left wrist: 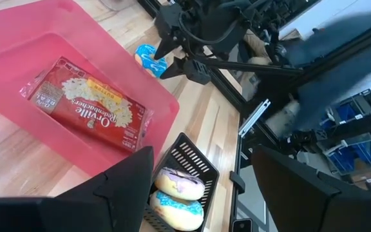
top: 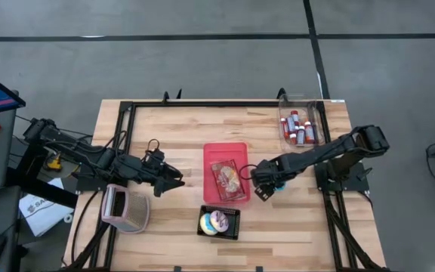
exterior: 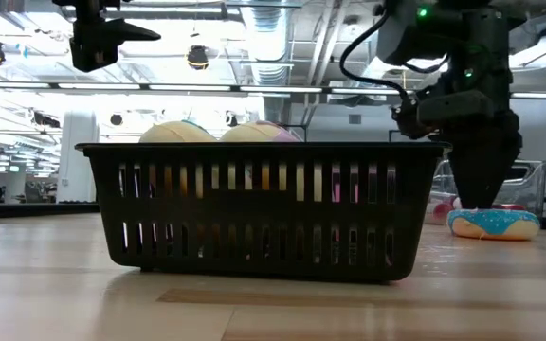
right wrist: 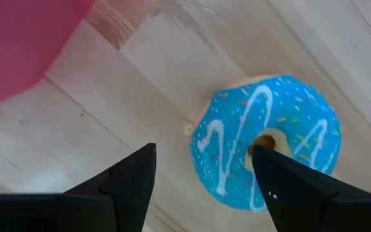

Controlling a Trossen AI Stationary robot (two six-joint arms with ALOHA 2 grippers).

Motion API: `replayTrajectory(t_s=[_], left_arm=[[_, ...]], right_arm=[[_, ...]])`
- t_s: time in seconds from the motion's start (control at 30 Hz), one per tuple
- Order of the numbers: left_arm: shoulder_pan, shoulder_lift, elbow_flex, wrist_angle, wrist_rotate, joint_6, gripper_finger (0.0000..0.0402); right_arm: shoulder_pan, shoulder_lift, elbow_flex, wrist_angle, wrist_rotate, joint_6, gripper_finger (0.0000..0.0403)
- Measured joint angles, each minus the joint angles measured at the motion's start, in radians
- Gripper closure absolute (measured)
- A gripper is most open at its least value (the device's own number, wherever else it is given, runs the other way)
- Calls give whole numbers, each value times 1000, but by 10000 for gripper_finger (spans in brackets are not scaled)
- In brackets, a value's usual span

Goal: Pick & Place Food Item
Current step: Put the blue donut into the black bin

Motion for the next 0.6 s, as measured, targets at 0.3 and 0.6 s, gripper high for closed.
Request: replayTrajectory(t_s=[0.3, 0.6], left_arm=[[0, 0, 0, 0, -7, -11, 141], [0, 0, 0, -4, -8, -23, 141]], right_arm=[[-30, 42, 1, 14, -4, -63, 154], [-30, 79, 0, 17, -26, -89, 154]])
